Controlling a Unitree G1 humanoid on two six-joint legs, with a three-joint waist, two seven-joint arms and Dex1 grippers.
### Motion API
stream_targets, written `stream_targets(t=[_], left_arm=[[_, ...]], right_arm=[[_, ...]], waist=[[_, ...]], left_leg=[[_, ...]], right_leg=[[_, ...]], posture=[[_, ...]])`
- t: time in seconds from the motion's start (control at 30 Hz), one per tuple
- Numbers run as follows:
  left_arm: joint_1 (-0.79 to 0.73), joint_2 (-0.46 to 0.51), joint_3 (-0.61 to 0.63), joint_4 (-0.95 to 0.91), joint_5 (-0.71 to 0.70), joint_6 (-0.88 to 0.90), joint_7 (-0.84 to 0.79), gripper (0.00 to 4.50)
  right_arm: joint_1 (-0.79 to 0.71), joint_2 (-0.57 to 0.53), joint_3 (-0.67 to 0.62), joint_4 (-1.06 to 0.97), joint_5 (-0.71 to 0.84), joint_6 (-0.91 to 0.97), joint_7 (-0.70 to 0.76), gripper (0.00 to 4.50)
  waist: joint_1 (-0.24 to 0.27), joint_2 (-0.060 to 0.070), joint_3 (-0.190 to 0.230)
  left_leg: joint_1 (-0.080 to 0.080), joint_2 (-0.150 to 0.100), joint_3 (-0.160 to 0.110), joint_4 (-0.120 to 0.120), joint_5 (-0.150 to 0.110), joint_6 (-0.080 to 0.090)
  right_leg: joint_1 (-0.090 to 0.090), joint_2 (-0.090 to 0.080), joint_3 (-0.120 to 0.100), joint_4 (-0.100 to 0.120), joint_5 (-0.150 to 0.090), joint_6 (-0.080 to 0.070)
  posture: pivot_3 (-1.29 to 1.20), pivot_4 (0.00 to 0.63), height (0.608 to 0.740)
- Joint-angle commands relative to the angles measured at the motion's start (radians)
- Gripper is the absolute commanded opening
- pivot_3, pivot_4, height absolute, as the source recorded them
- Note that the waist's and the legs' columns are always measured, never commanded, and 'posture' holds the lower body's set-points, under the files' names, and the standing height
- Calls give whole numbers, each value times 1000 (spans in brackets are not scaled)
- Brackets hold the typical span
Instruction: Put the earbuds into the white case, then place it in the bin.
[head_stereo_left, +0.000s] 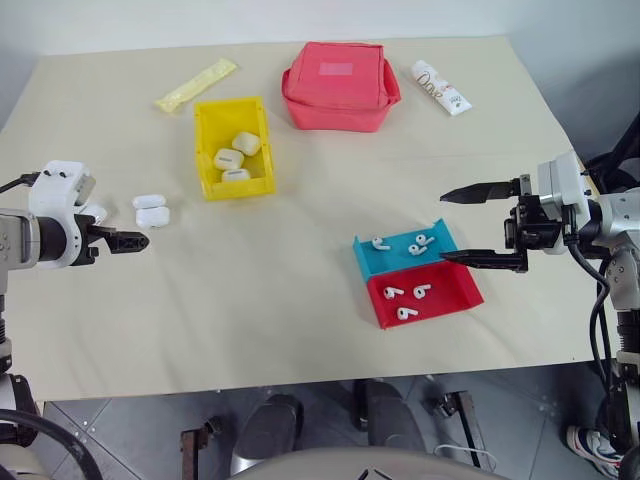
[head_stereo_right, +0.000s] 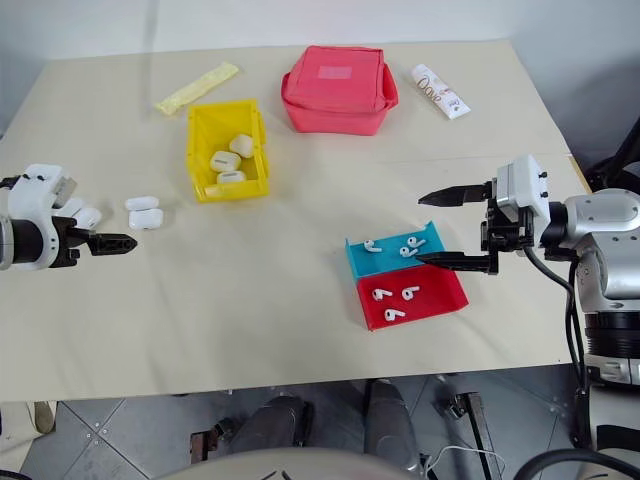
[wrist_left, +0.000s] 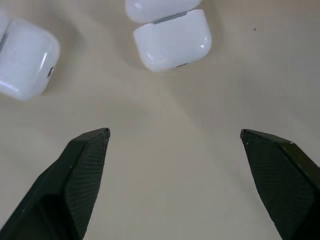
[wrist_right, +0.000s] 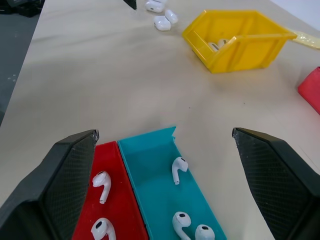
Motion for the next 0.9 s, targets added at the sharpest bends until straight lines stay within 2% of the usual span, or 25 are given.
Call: stream_targets(t=[0.03,0.3,0.5,0.9], left_arm=[[-106,-38,-72,-34,20,58,56,4465],[-276,-155,-103,58,56,133,172,4465],[-345,-189,-136,184,94,121,219,4465],[-466,-230,-191,505,160,-53,215,4465]], right_arm=[[22,-27,-54,-40,17,-12,-7,4500],[77,-33,-82,-83,25,-6,-24,4500],[100,-33,-88,-107,34,2,-40,4500],[139,-33,-95,-140,49,16,-60,4500]], waist=[[-1,0,0],[2,-3,1],[0,-3,1],[3,-4,0]], left_leg=[[0,0,0,0,0,0],[0,0,0,1,0,0],[1,0,0,1,0,-1],[0,-1,0,2,0,0]], right_leg=[[0,0,0,0,0,0],[0,0,-1,0,0,0],[-1,1,-3,1,0,0],[0,0,-4,1,0,1]], posture=[[0,150,740],[0,150,740],[0,150,740],[0,150,740]])
